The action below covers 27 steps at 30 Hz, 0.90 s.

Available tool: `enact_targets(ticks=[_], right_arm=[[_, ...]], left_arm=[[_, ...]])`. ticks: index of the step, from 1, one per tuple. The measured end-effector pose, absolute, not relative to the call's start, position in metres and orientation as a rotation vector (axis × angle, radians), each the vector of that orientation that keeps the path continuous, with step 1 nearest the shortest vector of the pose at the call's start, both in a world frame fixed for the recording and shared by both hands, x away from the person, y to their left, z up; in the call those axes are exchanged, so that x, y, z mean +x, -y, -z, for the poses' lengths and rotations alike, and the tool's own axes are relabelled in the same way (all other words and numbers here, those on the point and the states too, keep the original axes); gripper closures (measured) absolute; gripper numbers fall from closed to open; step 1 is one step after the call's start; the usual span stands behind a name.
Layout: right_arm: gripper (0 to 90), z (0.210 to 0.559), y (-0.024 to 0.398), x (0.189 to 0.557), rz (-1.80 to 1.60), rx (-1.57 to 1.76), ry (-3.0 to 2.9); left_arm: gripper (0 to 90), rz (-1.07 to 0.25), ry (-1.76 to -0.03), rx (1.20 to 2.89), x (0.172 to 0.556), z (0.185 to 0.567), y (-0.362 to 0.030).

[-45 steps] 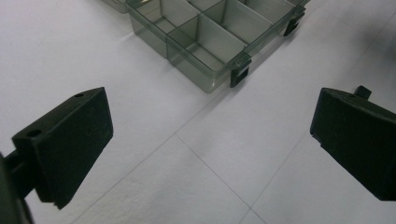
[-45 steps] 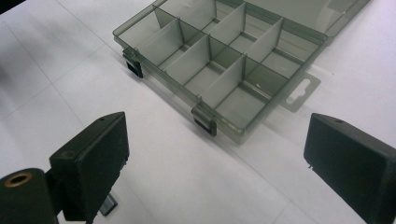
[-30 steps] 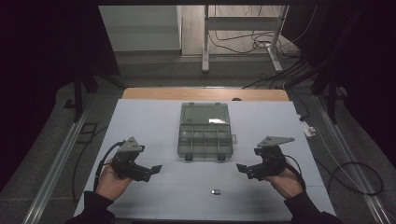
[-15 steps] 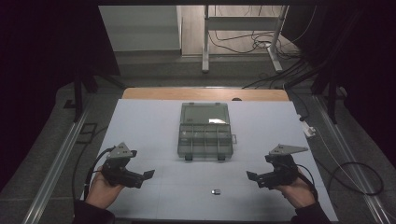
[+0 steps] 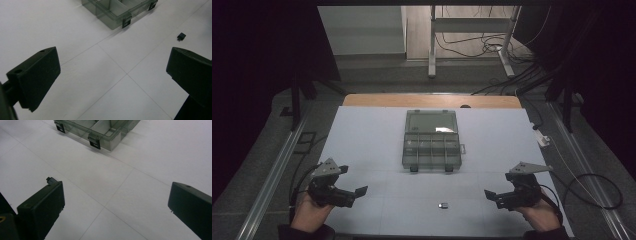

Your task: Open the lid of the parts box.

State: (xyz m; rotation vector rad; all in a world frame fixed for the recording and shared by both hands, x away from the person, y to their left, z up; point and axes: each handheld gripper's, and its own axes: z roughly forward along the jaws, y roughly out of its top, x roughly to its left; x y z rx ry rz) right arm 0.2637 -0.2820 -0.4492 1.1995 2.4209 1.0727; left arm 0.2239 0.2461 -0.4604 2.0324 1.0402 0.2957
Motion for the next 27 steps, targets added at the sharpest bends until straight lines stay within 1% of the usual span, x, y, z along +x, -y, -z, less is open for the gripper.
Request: enact_targets(ticks=[9, 27], right_arm=[[0.6, 0.449, 0.289, 0.253, -1.058, 1.222, -2.408], [0.6, 0.443, 0.295, 0.239, -1.059, 1.241, -2.371]], left_arm=[[0.0, -0.314, -1.055, 2.042, 0.212, 0.461, -0.251], [0.0, -0.323, -1.073, 1.994, 0.196, 0.456, -0.257]])
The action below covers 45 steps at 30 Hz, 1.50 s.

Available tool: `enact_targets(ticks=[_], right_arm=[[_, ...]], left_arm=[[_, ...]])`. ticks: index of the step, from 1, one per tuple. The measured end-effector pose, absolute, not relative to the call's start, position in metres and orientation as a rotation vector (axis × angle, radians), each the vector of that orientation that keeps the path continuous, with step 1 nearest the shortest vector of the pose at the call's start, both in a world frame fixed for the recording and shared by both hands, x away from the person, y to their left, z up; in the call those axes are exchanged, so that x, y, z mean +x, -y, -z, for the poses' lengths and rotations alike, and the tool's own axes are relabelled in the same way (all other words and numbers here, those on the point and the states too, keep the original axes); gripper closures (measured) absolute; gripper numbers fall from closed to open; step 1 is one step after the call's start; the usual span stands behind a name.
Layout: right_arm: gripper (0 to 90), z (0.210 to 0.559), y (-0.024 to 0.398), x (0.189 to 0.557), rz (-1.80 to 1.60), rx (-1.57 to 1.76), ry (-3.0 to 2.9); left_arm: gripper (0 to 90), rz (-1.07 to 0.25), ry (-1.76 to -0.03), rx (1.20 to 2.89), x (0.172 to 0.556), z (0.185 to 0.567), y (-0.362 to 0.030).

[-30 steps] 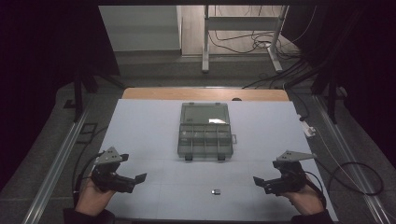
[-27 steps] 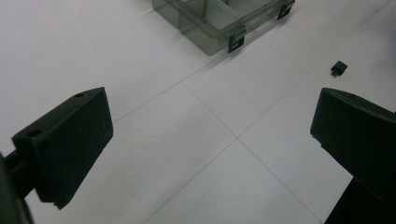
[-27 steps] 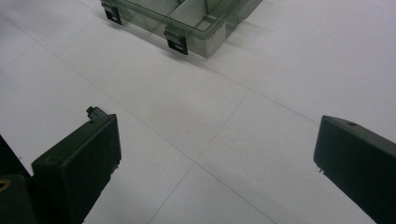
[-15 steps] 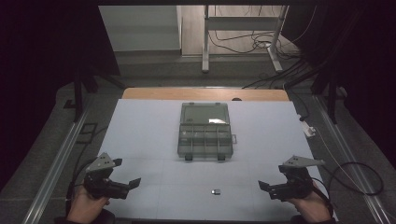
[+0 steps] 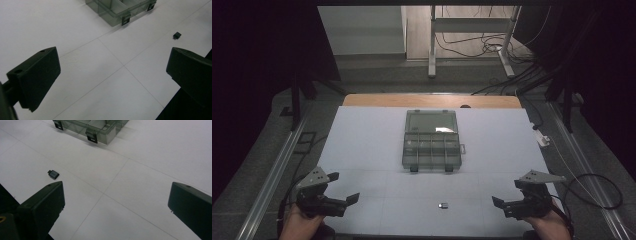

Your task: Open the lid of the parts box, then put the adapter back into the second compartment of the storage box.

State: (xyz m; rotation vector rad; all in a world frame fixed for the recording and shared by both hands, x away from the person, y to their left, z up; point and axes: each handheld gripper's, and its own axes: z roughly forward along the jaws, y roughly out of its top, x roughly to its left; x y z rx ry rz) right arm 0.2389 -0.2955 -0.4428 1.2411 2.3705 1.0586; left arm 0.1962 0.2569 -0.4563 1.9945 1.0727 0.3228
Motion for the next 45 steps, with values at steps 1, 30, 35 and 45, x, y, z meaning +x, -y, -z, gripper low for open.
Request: enact_targets(ticks=[1, 30, 35, 45], right_arm=[[0.7, 0.443, 0.296, 0.238, -1.055, 1.243, -2.370], [0.0, 0.443, 0.285, 0.243, -1.062, 1.195, -2.402], [0.0, 0.446, 0.279, 0.250, -1.091, 1.176, -2.435], [0.0, 0.447, 0.267, 0.260, -1.144, 1.137, -2.495]], left_arm=[[0.0, -0.326, -1.073, 1.997, 0.196, 0.456, -0.257], [0.3, -0.311, -1.070, 2.049, 0.197, 0.457, -0.253], [0.2, -0.310, -1.070, 2.054, 0.197, 0.457, -0.253], [0.4, -0.309, -1.075, 2.054, 0.198, 0.457, -0.253]])
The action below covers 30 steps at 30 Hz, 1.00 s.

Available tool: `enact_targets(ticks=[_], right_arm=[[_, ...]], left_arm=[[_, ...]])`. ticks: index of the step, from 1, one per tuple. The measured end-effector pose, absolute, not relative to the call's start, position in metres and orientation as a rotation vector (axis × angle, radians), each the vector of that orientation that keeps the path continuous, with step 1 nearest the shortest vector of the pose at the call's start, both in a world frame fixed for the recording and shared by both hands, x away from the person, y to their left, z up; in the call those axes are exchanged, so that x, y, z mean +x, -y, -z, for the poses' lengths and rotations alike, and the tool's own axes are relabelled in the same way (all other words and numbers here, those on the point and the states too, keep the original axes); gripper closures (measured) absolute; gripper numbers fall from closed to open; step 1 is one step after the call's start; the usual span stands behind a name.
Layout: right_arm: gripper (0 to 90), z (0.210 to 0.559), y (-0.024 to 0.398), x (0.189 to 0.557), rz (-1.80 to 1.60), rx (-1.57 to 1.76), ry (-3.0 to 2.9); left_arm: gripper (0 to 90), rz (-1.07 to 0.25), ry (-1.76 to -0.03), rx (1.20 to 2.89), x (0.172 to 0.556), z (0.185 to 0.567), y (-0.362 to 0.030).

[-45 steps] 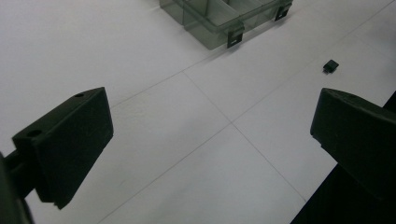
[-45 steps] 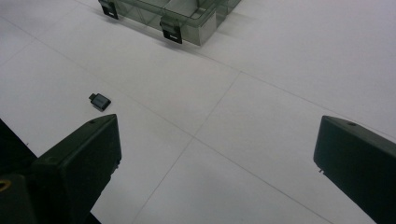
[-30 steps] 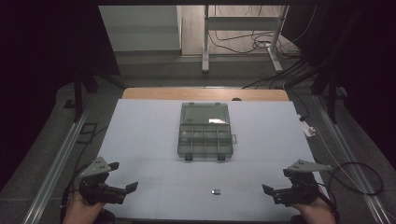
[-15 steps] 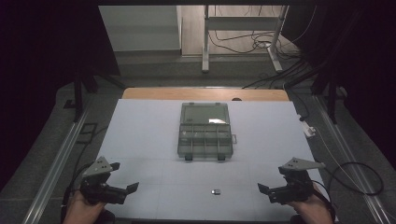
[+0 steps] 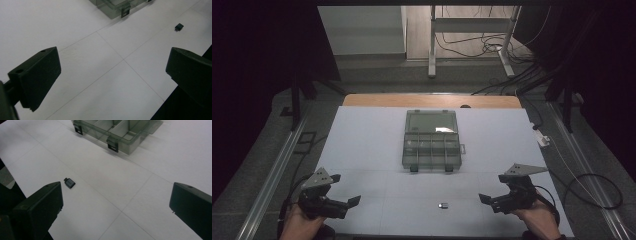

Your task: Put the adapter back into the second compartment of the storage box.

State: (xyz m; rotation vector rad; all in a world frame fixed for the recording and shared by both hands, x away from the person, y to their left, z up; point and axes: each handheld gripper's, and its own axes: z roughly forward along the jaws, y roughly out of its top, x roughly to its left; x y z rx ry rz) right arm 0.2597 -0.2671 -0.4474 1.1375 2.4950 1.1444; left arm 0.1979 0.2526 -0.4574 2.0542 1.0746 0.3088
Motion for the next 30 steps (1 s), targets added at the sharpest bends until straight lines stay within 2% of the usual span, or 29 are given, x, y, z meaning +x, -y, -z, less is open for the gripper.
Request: enact_targets(ticks=[30], right_arm=[[0.0, 0.463, 0.208, 0.276, -1.029, 1.010, -2.638]], left_arm=[[0.0, -0.296, -1.082, 2.052, 0.199, 0.457, -0.254]])
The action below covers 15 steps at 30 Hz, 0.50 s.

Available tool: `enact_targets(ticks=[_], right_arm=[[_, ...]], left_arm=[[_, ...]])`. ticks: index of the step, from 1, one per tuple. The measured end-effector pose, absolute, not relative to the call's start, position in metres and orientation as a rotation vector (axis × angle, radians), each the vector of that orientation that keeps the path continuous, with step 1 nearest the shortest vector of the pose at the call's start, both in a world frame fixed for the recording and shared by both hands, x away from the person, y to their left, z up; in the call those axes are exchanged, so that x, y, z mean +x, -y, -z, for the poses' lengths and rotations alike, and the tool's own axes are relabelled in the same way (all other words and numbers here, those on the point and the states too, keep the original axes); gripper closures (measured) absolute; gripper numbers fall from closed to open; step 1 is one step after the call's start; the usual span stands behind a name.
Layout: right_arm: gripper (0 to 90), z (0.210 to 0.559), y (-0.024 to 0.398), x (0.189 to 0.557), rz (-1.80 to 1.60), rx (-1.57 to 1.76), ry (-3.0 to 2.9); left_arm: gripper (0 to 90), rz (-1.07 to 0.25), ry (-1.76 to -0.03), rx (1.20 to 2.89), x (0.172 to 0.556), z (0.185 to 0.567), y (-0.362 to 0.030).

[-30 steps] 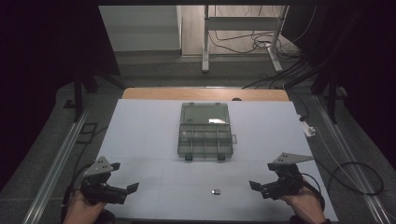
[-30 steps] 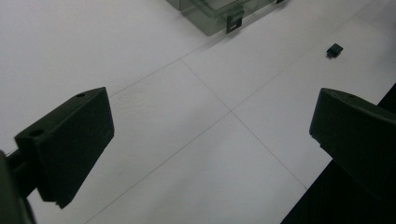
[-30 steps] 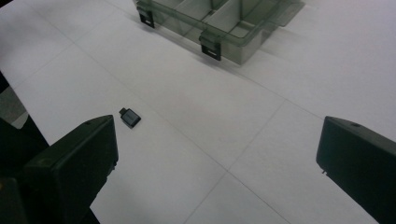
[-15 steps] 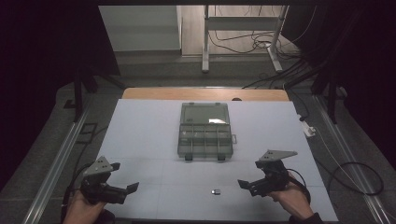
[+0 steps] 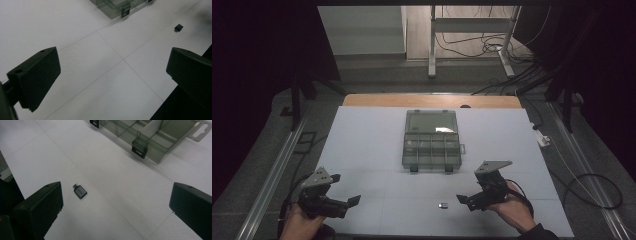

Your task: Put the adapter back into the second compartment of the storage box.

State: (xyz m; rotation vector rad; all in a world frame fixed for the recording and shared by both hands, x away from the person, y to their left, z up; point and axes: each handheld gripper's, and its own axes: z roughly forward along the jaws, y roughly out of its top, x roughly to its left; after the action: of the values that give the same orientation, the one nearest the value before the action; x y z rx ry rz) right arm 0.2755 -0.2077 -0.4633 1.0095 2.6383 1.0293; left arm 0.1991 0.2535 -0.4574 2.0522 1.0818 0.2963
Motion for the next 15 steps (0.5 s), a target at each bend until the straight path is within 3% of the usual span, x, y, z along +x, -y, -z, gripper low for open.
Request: enact_targets(ticks=[15], right_arm=[[0.0, 0.471, 0.182, 0.276, -0.923, 0.968, -2.713]], left_arm=[[0.0, -0.289, -1.080, 2.050, 0.199, 0.458, -0.254]])
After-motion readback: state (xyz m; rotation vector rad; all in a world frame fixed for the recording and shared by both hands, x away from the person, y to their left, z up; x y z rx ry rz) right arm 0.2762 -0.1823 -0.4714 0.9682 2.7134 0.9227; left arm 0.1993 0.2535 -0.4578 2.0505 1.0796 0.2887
